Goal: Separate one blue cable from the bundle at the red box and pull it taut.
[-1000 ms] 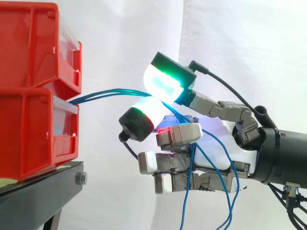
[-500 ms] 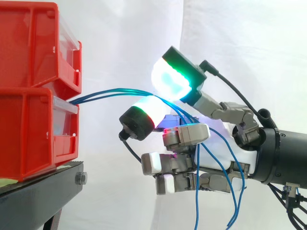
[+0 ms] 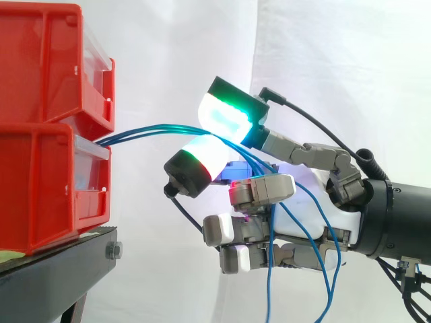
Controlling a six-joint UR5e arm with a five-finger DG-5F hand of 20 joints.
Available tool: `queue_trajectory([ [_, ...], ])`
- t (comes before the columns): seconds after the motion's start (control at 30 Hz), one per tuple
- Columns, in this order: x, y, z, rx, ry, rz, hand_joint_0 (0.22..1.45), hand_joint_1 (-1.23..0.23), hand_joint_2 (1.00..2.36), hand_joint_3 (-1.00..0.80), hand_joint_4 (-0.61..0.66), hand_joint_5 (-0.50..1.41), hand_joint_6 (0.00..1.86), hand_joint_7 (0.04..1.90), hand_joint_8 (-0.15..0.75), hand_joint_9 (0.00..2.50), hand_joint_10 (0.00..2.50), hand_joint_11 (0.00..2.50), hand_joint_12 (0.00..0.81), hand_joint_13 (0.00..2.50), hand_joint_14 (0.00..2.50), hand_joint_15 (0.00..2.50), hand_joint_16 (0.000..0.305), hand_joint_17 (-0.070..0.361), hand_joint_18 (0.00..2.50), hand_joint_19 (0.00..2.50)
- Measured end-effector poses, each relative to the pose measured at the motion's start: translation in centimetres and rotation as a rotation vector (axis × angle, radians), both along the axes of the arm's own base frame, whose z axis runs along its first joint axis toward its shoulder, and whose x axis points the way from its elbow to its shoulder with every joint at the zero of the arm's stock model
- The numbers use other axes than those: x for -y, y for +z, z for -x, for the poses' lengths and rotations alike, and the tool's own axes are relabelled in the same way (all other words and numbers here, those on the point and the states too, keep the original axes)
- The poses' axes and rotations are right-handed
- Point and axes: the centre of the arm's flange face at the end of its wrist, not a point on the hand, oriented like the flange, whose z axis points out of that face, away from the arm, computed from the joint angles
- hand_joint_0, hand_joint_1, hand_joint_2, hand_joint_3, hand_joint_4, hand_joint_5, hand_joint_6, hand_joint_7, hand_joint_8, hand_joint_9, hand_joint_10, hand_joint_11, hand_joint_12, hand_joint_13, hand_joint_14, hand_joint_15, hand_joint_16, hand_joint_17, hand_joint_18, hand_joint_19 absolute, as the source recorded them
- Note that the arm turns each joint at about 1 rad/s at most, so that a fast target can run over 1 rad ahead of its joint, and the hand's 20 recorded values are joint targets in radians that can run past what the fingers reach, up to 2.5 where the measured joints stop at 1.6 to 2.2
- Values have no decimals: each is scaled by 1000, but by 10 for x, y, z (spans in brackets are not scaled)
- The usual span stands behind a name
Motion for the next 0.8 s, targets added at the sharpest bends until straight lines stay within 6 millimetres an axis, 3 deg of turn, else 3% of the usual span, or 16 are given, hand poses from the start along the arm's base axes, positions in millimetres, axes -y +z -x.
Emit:
queue_trajectory([
  [0.07, 0, 0, 0, 0, 0, 1, 589, -623, 1019, -135, 35, -127, 828, 1250, 334, 1449, 28, 1579, 436, 1114, 27, 739, 60, 135, 1020, 851],
  [0.3, 0, 0, 0, 0, 0, 2, 611, -792, 1024, -77, 23, -164, 849, 1313, 295, 1344, 28, 1569, 412, 1042, 28, 741, 56, 126, 937, 865],
  [0.47, 0, 0, 0, 0, -1, 2, 660, -850, 1021, -199, -11, -176, 864, 1292, 280, 1314, 28, 1564, 394, 1012, 27, 745, 53, 120, 894, 845],
  [0.63, 0, 0, 0, 0, -1, 2, 637, -761, 1001, -488, 36, -151, 863, 1287, 289, 1416, 29, 1607, 388, 1083, 27, 752, 52, 117, 932, 861],
  [0.8, 0, 0, 0, 0, -1, 2, 592, -629, 1000, -500, 48, -139, 856, 1250, 299, 1464, 30, 1621, 394, 1108, 27, 751, 52, 118, 970, 876],
])
